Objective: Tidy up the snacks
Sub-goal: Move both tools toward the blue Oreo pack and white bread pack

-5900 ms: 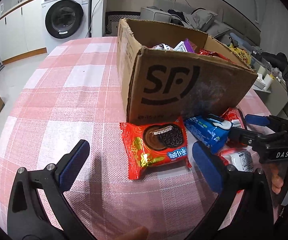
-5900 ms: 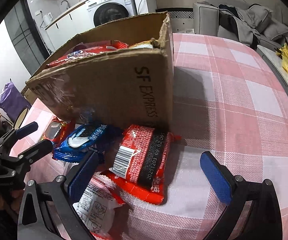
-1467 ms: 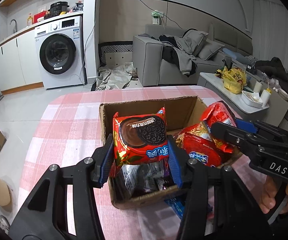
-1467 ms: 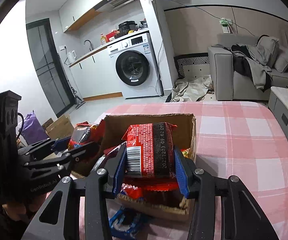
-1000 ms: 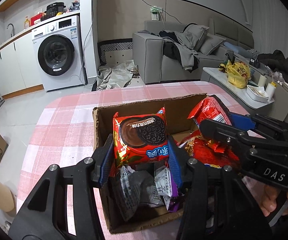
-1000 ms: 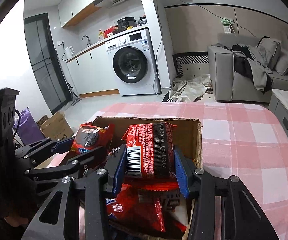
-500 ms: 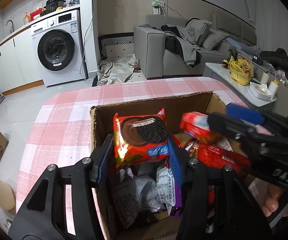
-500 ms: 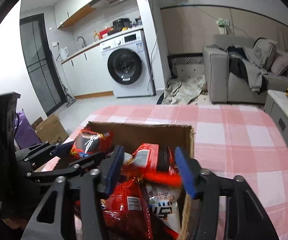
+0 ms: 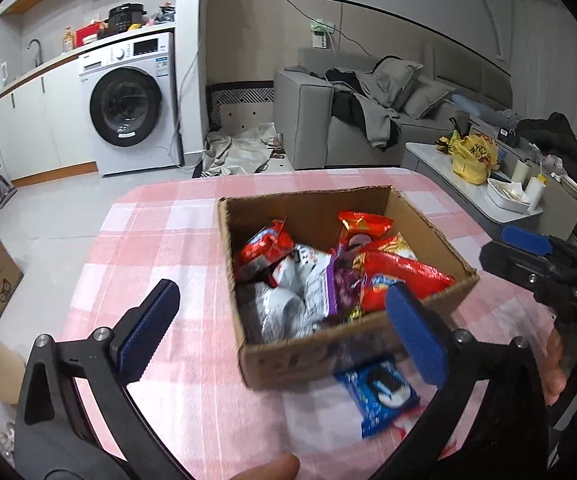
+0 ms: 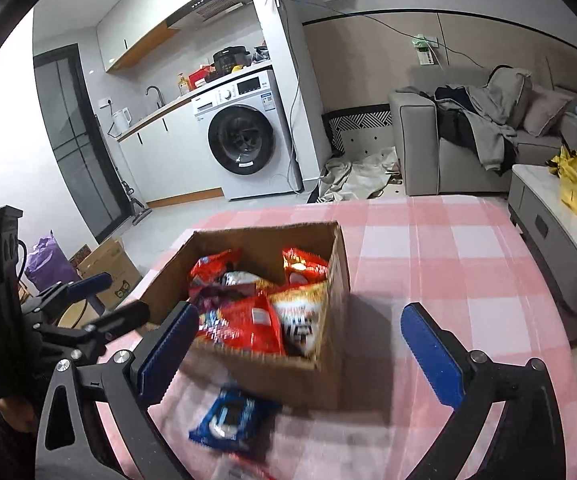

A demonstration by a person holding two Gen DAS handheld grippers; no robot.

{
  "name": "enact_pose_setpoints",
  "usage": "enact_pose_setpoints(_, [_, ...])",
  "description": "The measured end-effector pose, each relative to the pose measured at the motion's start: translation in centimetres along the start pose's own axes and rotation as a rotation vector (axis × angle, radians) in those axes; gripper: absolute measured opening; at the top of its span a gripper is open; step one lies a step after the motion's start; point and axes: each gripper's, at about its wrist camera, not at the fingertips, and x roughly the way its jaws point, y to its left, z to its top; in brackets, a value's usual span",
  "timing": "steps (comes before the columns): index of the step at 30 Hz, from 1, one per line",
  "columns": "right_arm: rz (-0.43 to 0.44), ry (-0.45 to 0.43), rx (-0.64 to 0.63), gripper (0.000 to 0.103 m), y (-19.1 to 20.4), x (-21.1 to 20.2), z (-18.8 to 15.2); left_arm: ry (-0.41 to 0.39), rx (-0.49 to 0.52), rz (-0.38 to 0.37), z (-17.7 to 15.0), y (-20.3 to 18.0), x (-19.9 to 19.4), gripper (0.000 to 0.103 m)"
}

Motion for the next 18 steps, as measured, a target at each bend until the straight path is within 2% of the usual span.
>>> enact_pose_setpoints(10, [-0.012, 0.088, -0.001, 0.103, 0.9, -2.0, -3.5, 0.018, -0.044, 0.017, -4.4, 1.6, -5.1, 0.103])
enact_pose_setpoints(18, [-0.024, 0.191, -0.017, 0.103, 2.2, -1.2, -7.5, 0.055, -0.058, 0.03, -8.2, 2.3, -5.5, 0.103])
